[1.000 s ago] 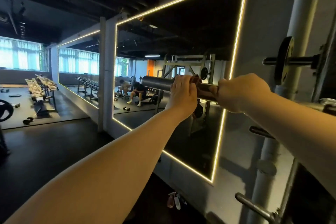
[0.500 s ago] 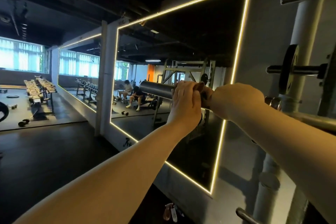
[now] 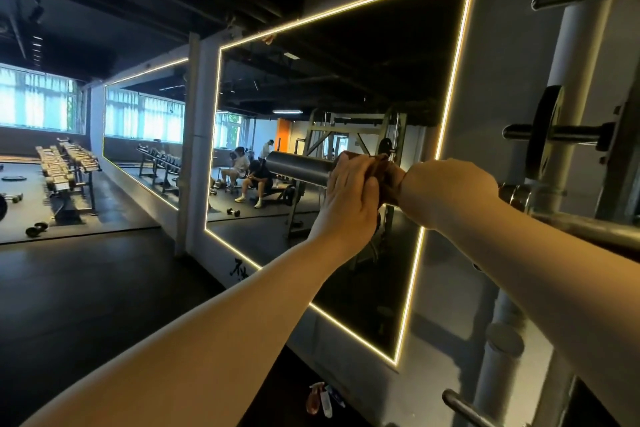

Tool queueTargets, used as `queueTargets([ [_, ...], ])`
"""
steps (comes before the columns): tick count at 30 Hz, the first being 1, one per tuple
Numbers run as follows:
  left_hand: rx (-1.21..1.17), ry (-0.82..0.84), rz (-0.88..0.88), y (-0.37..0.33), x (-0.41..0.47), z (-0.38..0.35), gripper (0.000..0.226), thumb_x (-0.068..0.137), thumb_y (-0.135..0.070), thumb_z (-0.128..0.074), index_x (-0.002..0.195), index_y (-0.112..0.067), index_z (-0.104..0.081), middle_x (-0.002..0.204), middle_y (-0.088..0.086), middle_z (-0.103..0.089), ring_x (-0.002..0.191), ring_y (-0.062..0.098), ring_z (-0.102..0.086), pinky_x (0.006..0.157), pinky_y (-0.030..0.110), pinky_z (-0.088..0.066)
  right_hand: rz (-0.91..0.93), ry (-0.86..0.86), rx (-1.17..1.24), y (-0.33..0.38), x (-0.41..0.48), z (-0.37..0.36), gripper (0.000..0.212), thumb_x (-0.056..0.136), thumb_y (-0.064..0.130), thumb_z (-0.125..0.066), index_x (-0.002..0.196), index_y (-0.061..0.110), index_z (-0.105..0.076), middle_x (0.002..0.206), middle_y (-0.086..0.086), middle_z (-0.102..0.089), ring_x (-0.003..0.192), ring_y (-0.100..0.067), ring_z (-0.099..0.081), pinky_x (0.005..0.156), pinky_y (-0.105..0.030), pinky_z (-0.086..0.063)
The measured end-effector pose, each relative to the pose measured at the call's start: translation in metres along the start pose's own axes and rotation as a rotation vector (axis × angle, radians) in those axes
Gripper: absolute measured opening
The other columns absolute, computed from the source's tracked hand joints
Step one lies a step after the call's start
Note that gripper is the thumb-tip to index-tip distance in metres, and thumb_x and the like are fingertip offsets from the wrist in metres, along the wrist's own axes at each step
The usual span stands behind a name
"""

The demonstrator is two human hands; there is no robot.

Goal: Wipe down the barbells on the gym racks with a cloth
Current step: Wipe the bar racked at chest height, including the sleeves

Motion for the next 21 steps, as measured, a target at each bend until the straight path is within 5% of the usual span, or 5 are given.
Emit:
queueTargets([
  [7, 0.083, -0.051, 0.069, 0.008, 0.021, 0.014, 0.020, 0.109, -0.039, -0.029, 0.118, -0.029, -0.045, 0.118, -0.010, -0.044, 0.115, 0.007, -0.039, 0.105, 0.044, -0.042, -0.003, 0.020, -0.018, -0.001, 0.002, -0.005, 0.020, 0.104, 0.030, -0.053, 0.109, 0.011, -0.057, 0.084, -0.002, -0.057, 0.074, -0.019, -0.057, 0.083, -0.036, -0.056],
  [12, 0.088, -0.005, 0.046, -0.001, 0.013, -0.004, 0.037, 0.108, -0.042, -0.022, 0.132, -0.026, -0.046, 0.141, -0.006, -0.042, 0.143, 0.008, -0.026, 0.123, 0.043, -0.024, 0.112, -0.006, -0.063, 0.014, 0.009, -0.005, 0.054, 0.104, 0.044, -0.048, 0.151, 0.019, -0.037, 0.136, -0.008, -0.053, 0.125, -0.032, -0.056, 0.105, -0.050, -0.048],
  [14, 0.131, 0.005, -0.018, -0.004, 0.010, -0.002, 0.043, 0.106, -0.046, -0.023, 0.138, -0.027, -0.043, 0.148, -0.006, -0.041, 0.151, 0.012, -0.020, 0.126, 0.043, -0.016, 0.100, -0.014, 0.002, 0.015, 0.013, -0.006, 0.049, 0.105, 0.045, -0.044, 0.145, 0.017, -0.043, 0.131, -0.008, -0.057, 0.122, -0.032, -0.058, 0.105, -0.052, -0.048],
  [16, 0.175, -0.022, -0.066, 0.004, 0.015, 0.008, 0.042, 0.105, -0.048, -0.026, 0.135, -0.027, -0.045, 0.137, -0.006, -0.047, 0.139, 0.011, -0.035, 0.120, 0.047, -0.032, 0.111, -0.028, -0.030, 0.019, 0.016, -0.009, 0.044, 0.104, 0.041, -0.047, 0.141, 0.017, -0.046, 0.120, -0.005, -0.059, 0.114, -0.030, -0.061, 0.099, -0.045, -0.051],
  [21, 0.076, -0.173, 0.131, 0.031, 0.029, 0.021, 0.030, 0.106, -0.044, -0.027, 0.113, -0.028, -0.051, 0.115, -0.010, -0.047, 0.115, 0.008, -0.042, 0.106, 0.044, -0.042, 0.095, -0.085, -0.063, 0.020, 0.013, -0.008, 0.042, 0.105, 0.039, -0.044, 0.140, 0.016, -0.047, 0.111, -0.005, -0.050, 0.113, -0.028, -0.058, 0.092, -0.041, -0.050],
])
Point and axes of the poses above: each hand's wrist, its own x-axis towards the middle knuckle, its own z-axis out of the back of the hand, y = z × x, the point moved 10 cm from there along x, towards the middle knuckle
